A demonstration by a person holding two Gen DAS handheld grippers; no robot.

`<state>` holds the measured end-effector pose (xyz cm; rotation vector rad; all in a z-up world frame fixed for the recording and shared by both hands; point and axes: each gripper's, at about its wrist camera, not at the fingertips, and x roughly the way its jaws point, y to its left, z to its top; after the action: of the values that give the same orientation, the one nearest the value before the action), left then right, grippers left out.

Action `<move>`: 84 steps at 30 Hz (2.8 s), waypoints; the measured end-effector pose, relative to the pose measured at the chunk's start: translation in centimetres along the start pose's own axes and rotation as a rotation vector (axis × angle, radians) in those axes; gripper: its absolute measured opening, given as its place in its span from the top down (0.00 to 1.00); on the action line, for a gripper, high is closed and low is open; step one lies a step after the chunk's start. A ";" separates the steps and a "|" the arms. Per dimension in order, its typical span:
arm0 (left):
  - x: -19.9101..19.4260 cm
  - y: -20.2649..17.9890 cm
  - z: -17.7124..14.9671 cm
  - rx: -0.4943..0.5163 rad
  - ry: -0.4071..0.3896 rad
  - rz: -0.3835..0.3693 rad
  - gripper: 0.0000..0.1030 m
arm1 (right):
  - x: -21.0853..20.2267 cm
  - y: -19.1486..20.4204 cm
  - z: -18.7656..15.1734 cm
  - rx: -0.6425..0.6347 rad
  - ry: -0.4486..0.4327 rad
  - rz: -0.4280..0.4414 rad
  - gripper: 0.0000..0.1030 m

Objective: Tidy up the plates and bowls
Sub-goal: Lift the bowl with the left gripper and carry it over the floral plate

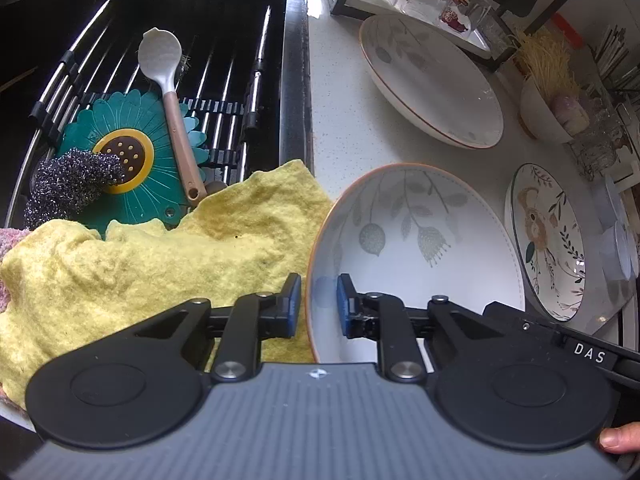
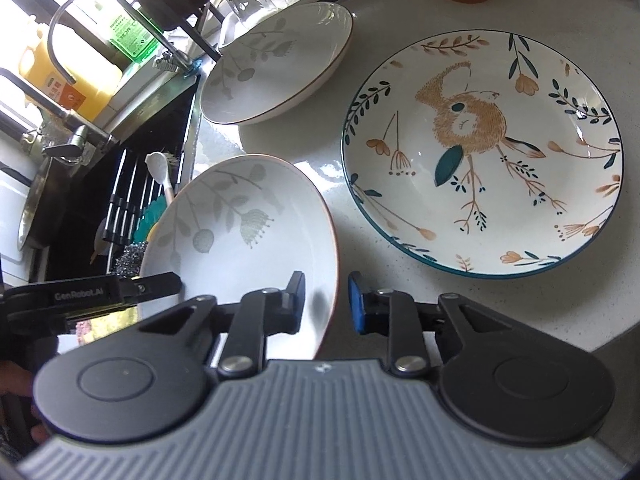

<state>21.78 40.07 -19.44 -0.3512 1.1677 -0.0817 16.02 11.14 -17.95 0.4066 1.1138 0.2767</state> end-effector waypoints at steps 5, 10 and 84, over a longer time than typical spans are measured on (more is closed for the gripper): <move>-0.1 -0.1 -0.2 -0.002 -0.010 0.006 0.82 | 0.1 0.7 0.1 -0.061 -0.005 -0.016 0.79; -0.5 -0.1 -0.5 -0.015 -0.015 0.007 0.82 | -0.4 0.7 0.1 -0.097 -0.011 -0.001 0.79; 5.8 -18.8 4.3 0.137 -0.032 -0.125 0.82 | -6.4 -11.6 6.2 -0.140 -0.295 -0.206 0.79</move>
<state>30.25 21.89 -17.22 -0.3034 1.1017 -0.2630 19.09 -2.93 -15.63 0.1983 0.8325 0.1071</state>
